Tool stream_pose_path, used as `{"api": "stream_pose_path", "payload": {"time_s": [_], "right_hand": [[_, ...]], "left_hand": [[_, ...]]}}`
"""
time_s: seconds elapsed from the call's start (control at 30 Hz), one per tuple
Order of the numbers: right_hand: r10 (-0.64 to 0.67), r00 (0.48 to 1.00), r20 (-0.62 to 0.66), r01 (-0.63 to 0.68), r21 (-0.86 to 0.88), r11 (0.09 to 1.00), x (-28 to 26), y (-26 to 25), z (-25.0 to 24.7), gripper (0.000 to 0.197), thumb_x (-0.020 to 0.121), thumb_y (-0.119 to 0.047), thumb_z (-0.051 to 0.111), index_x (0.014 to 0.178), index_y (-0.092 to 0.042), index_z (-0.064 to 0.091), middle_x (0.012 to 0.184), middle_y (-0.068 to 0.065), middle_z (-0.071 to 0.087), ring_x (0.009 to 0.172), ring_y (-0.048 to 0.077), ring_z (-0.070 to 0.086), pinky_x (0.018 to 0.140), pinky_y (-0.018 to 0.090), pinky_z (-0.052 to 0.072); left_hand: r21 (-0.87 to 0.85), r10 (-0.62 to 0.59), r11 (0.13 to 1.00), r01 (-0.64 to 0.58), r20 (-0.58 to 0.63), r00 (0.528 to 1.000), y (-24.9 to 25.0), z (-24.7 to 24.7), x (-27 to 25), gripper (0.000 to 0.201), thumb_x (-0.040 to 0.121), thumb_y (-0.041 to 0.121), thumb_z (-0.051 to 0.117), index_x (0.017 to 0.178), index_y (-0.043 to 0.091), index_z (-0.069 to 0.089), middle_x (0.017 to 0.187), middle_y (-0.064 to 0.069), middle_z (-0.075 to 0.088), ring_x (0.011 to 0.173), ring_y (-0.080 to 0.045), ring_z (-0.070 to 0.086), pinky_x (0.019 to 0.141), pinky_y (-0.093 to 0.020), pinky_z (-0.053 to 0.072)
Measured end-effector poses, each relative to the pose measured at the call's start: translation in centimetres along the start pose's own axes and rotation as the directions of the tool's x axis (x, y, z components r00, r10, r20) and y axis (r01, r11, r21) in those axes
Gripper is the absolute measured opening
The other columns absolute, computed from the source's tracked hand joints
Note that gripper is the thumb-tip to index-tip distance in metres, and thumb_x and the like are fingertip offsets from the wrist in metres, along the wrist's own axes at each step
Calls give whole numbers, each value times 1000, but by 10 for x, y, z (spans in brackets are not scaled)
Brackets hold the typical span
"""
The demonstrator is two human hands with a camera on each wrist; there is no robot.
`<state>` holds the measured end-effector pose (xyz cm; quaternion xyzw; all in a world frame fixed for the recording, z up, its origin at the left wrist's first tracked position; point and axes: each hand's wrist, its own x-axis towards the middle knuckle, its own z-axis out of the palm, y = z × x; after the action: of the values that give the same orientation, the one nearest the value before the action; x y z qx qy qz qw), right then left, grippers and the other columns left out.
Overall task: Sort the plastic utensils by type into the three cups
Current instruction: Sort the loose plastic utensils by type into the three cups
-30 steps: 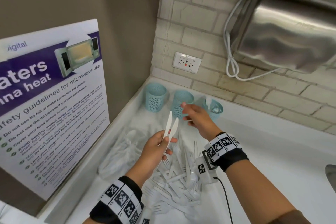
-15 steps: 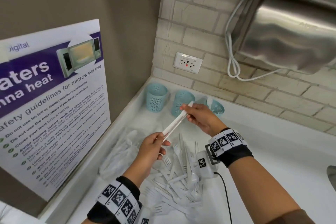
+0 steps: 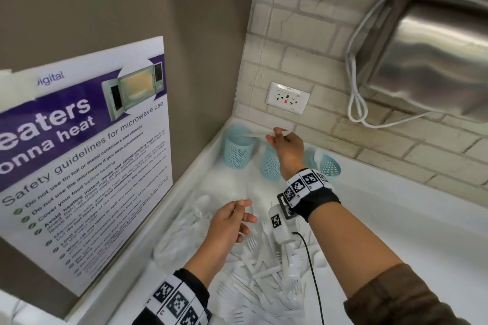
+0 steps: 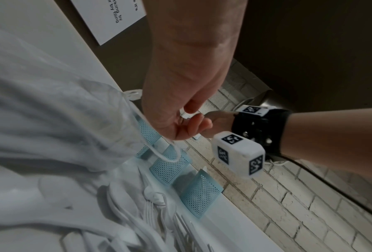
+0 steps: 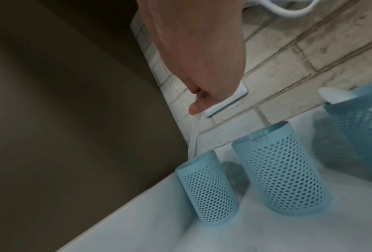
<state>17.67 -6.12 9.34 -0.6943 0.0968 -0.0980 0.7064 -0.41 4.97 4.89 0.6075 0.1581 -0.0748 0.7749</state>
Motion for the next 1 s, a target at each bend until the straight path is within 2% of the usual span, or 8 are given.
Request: {"api": "stream_pose_path", "payload": {"time_s": [0.13,0.3,0.43,0.6,0.67,0.73,0.83,1.0], "right_hand": [[14,996,90,-4,-108,994,8,16,17,8,93,-13,57,93,-13,66,97,6,66,106,28,64,102,44,46],[98,960,263,-85,-60,995,3,18,19,42,91,-4,59,132,-6,51,98,2,62,101,20,61,104,37,46],[85,951,297,-78,-35,996,-16,3,2,40,92,0,55,131,-4,50,104,8,57,100,23,61,90,31,53],[42,927,373,94,-338,936,-58,-11,-40,25,98,-10,46,119,-12,58,104,3,59,80,12,67,74,22,51],[34,898,439,192,-460,867,-80,-10,-59,24,96,-10,50,118,-13,60,100,2,60,80,16,67,76,26,50],[60,857,511,310,-606,732,-104,-1,-77,28,93,-16,57,120,-17,59,102,1,60,85,18,65,78,24,47],[223,792,569,404,-761,508,-142,20,-97,49,91,-35,61,135,-20,48,117,2,51,104,16,58,84,19,40],[435,695,572,469,-820,328,-197,55,-108,92,79,-63,60,151,-27,15,143,7,30,135,28,28,110,41,29]], "left_hand": [[2,-3,1000,3,-1,1000,0,-2,0,22,100,22,42,108,18,62,72,2,66,47,-5,50,44,-17,36],[15,2,1000,-2,-10,1000,1,-6,0,22,100,23,43,108,19,63,73,3,67,49,-5,50,46,-18,37],[70,10,997,-11,9,1000,-1,-6,0,22,100,20,43,111,20,62,78,2,68,52,-5,52,49,-18,39],[171,18,985,-26,52,998,-6,-3,-2,23,99,16,43,113,17,62,82,1,69,59,-8,54,52,-18,41],[212,14,977,-28,68,998,-9,-1,-3,24,99,17,43,113,18,61,83,3,69,61,-9,55,55,-19,41],[237,9,971,-28,83,997,-12,1,-6,24,99,17,42,114,19,61,85,3,69,62,-9,56,56,-19,41],[260,0,965,-24,90,996,-15,-1,-10,23,100,17,43,113,18,61,86,1,68,64,-10,56,55,-17,42],[314,-8,949,-26,106,994,-18,-6,-18,23,99,16,42,113,18,61,89,0,69,59,-5,58,52,-13,44]]}}
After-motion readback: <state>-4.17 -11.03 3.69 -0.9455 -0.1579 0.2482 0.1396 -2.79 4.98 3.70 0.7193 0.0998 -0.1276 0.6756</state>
